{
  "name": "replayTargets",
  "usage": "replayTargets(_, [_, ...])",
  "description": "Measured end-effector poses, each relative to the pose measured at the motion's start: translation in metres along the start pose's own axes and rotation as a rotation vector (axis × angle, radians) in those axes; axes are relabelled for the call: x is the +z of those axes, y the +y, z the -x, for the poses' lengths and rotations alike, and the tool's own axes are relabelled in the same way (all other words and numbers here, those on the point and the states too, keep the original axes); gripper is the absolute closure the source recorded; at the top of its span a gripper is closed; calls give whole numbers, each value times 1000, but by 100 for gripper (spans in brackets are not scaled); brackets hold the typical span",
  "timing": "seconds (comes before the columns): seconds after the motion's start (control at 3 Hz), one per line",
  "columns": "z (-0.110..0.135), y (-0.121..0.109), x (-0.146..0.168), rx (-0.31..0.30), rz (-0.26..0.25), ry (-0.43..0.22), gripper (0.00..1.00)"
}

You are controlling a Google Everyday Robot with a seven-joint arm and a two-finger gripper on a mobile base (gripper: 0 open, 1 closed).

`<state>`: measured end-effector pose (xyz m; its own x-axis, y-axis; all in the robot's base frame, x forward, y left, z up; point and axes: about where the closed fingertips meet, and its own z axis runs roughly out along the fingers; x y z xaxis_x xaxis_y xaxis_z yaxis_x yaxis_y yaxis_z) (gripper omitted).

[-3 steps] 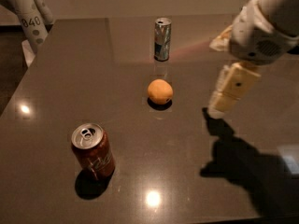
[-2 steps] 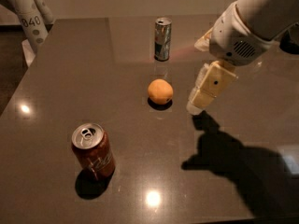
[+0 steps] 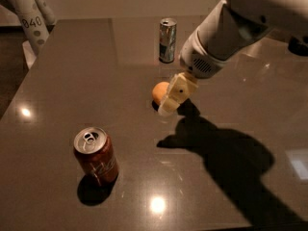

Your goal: Pick orange

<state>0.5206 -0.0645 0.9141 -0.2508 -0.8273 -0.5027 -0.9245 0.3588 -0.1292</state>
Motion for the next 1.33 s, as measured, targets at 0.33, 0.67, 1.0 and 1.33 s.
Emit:
replayTargets(0.33, [-2,-8,27,24,9,24,0])
replayTargets(0.67, [-6,-14,44,39,16,44,0])
replayTargets(1.0, [-7,-13,58,50,38,54,25])
replayTargets(1.33, [-8,-12,63,55,57,54,49])
